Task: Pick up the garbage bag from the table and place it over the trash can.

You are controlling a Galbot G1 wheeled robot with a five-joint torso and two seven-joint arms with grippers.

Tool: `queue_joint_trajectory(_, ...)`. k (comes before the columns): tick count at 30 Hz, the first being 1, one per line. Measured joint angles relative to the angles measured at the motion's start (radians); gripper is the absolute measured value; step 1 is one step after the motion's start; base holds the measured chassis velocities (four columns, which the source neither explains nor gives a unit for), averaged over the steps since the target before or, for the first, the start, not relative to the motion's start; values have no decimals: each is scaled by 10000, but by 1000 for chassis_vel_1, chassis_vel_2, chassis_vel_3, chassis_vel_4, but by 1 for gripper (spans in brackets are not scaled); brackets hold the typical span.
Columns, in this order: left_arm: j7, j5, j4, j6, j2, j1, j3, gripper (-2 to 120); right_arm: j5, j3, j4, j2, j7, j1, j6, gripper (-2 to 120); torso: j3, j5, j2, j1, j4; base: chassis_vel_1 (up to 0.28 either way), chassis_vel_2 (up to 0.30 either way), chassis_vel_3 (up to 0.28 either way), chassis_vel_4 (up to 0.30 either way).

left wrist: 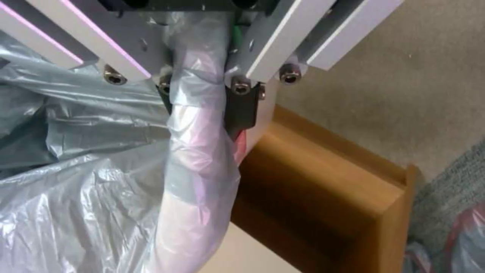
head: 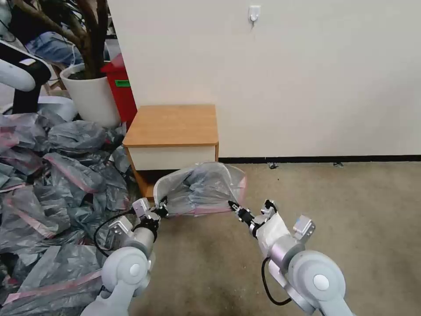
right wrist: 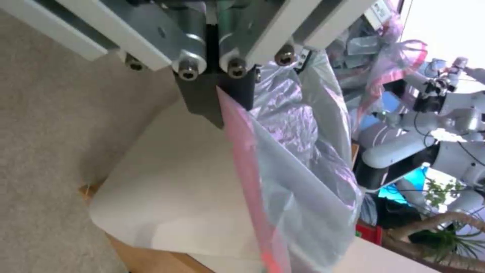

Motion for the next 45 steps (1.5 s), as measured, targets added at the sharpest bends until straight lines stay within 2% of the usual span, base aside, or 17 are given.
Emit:
queue_joint_trajectory(12, -137, -714, -482, 638, 46, 287, -196, 3, -220, 60, -523, -58, -154, 117, 102, 0, 0, 1, 0, 0, 0, 0, 0, 0, 0)
queue_joint_trajectory(13, -187, -839, -561, 708, 51, 315, -226, 3, -279, 65, -604, -60, -155, 122, 123, 7, 0, 0, 0, 0, 0, 0, 0, 0, 0)
queue_joint_trajectory(15, -233, -925, -612, 757, 51, 325, -238, 3, -318, 58, -659, -59, -163, 129, 134, 9, 0, 2, 0, 0, 0, 0, 0, 0, 0)
queue_joint_trajectory(18, -339, -1068, -743, 1005, 51, 436, -275, 3, -439, 29, -746, -64, -187, 168, 176, 19, 0, 1, 0, 0, -1, 0, 0, 0, 0)
queue_joint_trajectory(25, -358, -1075, -755, 1127, 111, 498, -330, 3, -857, -24, -714, -186, -304, 96, 246, 25, 0, 1, 0, -1, 0, 0, 0, 0, 0)
queue_joint_trajectory(27, -388, -1136, -755, 1131, 153, 453, -353, 3, -1499, -176, -746, -316, -472, 12, 354, 34, 0, 1, 0, 0, 0, 0, 0, 0, 0)
queue_joint_trajectory(29, -400, -1169, -755, 1130, 179, 424, -373, 3, -1835, -240, -784, -372, -528, -11, 395, 37, 0, 0, 0, 0, 0, 0, 0, 0, 0)
queue_joint_trajectory(31, -415, -1236, -755, 1131, 266, 369, -428, 3, -2421, -344, -858, -497, -615, -79, 512, 47, 0, 1, 0, 0, 0, 0, 0, 0, 0)
queue_joint_trajectory(32, -415, -1236, -755, 1131, 266, 369, -428, 3, -2421, -344, -858, -497, -615, -79, 512, 47, 0, 1, 0, 0, 0, 0, 0, 0, 0)
queue_joint_trajectory(36, -454, -1455, -774, 1127, 409, 330, -524, 3, -3751, -561, -1183, -730, -910, -313, 866, 65, 0, 1, 0, 0, -1, 0, 0, 0, 0)
queue_joint_trajectory(37, -454, -1455, -774, 1127, 409, 330, -524, 3, -3751, -561, -1183, -730, -910, -313, 866, 65, 0, 1, 0, 0, -1, 0, 0, 0, 0)
queue_joint_trajectory(40, -459, -1472, -775, 1114, 426, 337, -535, 3, -3916, -586, -1195, -701, -998, -362, 1071, 80, 0, 1, 1, 0, 0, 0, 0, 0, 0)
queue_joint_trajectory(41, -459, -1472, -775, 1114, 426, 337, -535, 3, -3916, -586, -1195, -701, -998, -362, 1071, 80, 0, 1, 1, 0, 0, 0, 0, 0, 0)
queue_joint_trajectory(43, -458, -1471, -764, 1113, 425, 337, -528, 3, -3941, -593, -1079, -687, -1080, -361, 1195, 91, 0, 1, 0, -1, 0, 0, 0, 0, 0)
queue_joint_trajectory(45, -458, -1471, -744, 1112, 425, 332, -523, 3, -3940, -592, -1029, -688, -1118, -361, 1234, 93, 0, 1, 0, 0, 0, 0, 0, 0, 0)
